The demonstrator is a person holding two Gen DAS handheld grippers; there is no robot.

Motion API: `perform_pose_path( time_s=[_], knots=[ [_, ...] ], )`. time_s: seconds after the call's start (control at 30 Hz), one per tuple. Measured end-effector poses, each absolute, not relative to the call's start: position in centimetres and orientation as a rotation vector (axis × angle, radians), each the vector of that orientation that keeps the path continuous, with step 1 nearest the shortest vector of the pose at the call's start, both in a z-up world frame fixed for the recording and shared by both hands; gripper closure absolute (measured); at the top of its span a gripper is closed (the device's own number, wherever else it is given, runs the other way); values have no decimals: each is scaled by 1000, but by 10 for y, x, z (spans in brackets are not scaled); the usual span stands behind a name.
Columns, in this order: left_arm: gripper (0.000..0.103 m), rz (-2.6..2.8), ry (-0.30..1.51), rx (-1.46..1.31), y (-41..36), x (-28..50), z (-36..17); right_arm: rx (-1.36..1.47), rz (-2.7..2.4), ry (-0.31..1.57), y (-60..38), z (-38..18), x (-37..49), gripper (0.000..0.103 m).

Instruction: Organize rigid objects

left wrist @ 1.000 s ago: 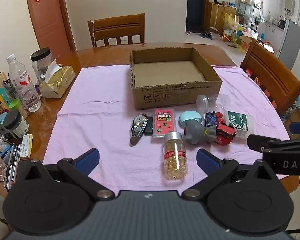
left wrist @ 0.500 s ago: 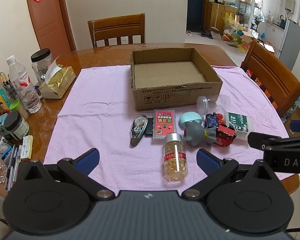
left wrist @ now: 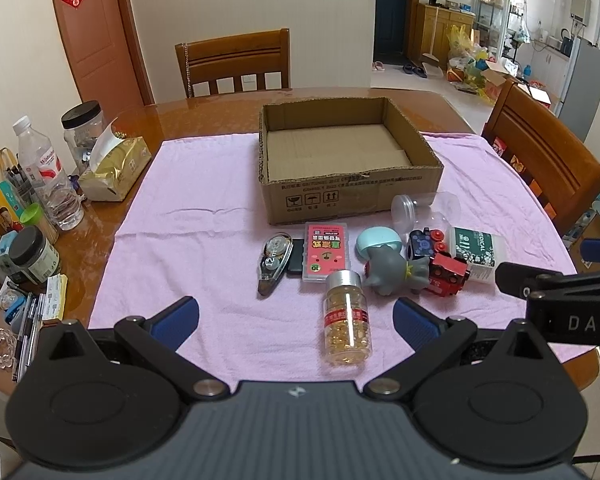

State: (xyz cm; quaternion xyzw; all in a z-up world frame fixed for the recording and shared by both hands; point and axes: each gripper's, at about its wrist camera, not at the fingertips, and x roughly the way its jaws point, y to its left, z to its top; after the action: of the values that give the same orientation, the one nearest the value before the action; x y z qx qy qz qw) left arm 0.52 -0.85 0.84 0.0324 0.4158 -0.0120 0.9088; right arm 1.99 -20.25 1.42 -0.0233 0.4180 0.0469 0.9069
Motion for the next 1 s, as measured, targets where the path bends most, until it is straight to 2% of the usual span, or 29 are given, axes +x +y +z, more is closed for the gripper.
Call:
perform_pose_path(
  time_s=[1.0],
  knots=[
    [1,7,851,59,-20,5,16,-55,138,839,-215,17,26,0]
  ],
)
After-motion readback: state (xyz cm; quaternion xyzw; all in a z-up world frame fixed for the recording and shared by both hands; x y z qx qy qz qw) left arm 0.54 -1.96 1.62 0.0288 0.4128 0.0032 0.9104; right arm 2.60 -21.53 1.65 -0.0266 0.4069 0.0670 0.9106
